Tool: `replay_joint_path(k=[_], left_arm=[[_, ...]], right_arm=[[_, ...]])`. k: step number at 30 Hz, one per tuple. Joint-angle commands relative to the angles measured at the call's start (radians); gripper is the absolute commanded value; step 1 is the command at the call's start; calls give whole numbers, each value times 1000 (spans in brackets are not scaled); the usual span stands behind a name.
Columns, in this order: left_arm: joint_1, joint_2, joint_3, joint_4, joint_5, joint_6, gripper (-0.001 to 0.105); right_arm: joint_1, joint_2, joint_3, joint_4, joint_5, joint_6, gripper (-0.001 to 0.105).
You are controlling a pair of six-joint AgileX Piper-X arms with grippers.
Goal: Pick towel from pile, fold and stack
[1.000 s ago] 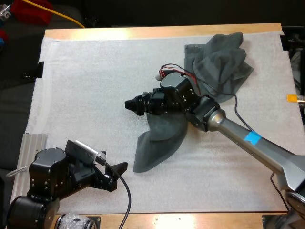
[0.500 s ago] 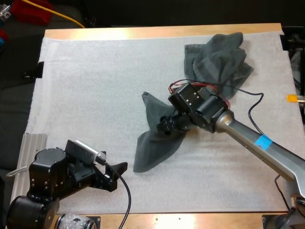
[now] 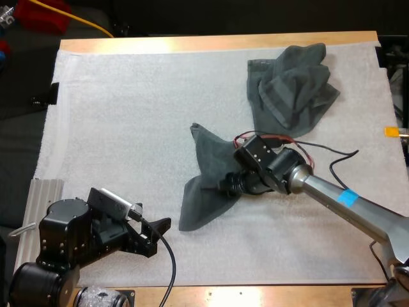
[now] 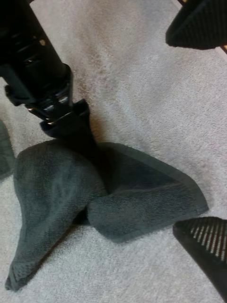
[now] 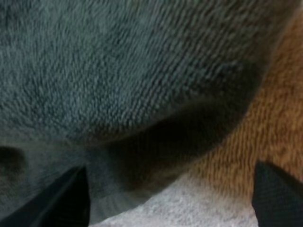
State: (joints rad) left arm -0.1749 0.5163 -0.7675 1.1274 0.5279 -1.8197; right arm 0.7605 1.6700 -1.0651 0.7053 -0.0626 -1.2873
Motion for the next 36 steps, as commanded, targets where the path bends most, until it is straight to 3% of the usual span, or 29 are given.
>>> replay_joint_path(k=[1,7,14,25,36], left_arm=[[-4,1,-10,6,6,4,71],[-4,1,-10,6,6,4,71],[-4,1,-10,6,6,4,71],[-4,1,-10,6,6,4,71],[-4,1,-10,4,6,7,71]], right_arm=[[-4,-1,12,-28,-9,-37,69],[-4,0,52,-70,-9,-139,69],[-4,8,62,-174,-13,-135,69],[-4,79,62,-168,-30,-84,66],[-4,79,59,-113,-30,-96,1]])
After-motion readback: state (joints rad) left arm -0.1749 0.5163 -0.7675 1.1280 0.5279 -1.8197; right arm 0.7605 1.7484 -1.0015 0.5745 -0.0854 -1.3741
